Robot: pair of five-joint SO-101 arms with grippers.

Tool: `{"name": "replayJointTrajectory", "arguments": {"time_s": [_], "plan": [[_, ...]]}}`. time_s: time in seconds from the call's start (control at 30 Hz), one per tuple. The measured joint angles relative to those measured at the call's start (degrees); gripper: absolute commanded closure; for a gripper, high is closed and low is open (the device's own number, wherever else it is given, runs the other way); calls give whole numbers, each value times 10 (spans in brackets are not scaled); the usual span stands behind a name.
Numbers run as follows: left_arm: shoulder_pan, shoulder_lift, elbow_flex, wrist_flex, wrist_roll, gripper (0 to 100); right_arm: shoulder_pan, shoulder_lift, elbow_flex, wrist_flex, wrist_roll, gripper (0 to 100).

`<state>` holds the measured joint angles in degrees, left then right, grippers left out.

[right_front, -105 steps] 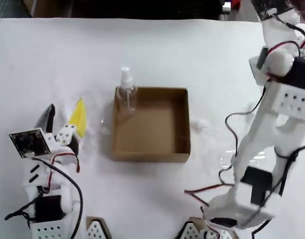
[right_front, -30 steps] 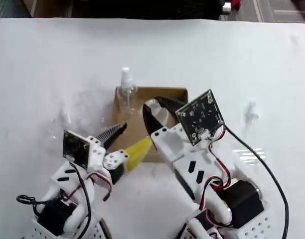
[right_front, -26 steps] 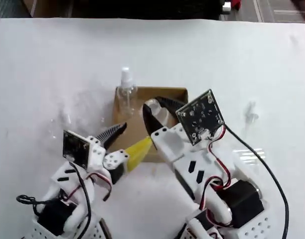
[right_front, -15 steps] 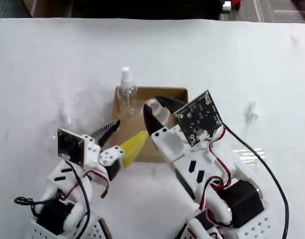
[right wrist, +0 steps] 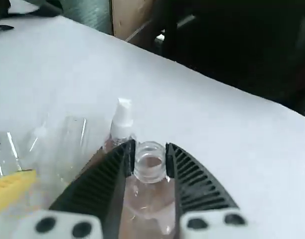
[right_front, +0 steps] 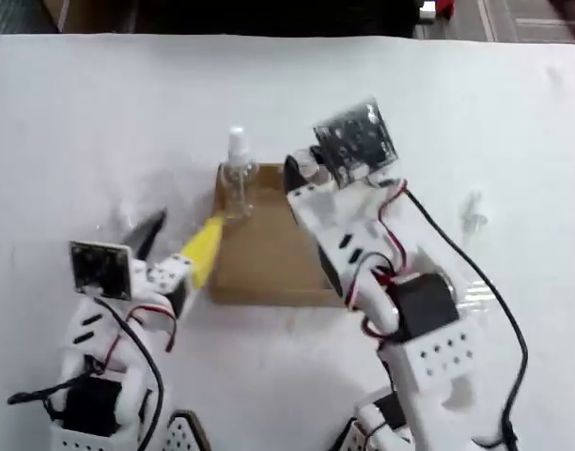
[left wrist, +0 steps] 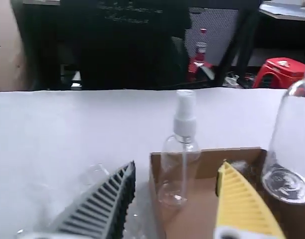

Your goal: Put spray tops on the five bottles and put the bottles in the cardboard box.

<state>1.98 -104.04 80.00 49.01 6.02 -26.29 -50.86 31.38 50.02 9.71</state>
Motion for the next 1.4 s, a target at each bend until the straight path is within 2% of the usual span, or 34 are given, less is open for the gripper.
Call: {"name": "replayJointTrajectory", "arguments": {"time_s": [0.27, 0.47, 0.57, 0.9, 1.07, 1.4], "plan": [[-73, 0, 0, 0, -2, 751, 1, 71, 33, -129, -39, 982], [-80, 0, 0, 0, -2, 751, 1, 142, 122, -290, -41, 982], [-80, 0, 0, 0, -2, 751, 17, 177, 128, -332, -45, 982], [-80, 0, 35, -45, -2, 751, 38, 255, 141, -418, -108, 982], [-80, 0, 35, -45, -2, 751, 40, 268, 168, -464, -111, 982], [-80, 0, 35, -45, -2, 751, 41, 273, 170, -471, -111, 982]]}}
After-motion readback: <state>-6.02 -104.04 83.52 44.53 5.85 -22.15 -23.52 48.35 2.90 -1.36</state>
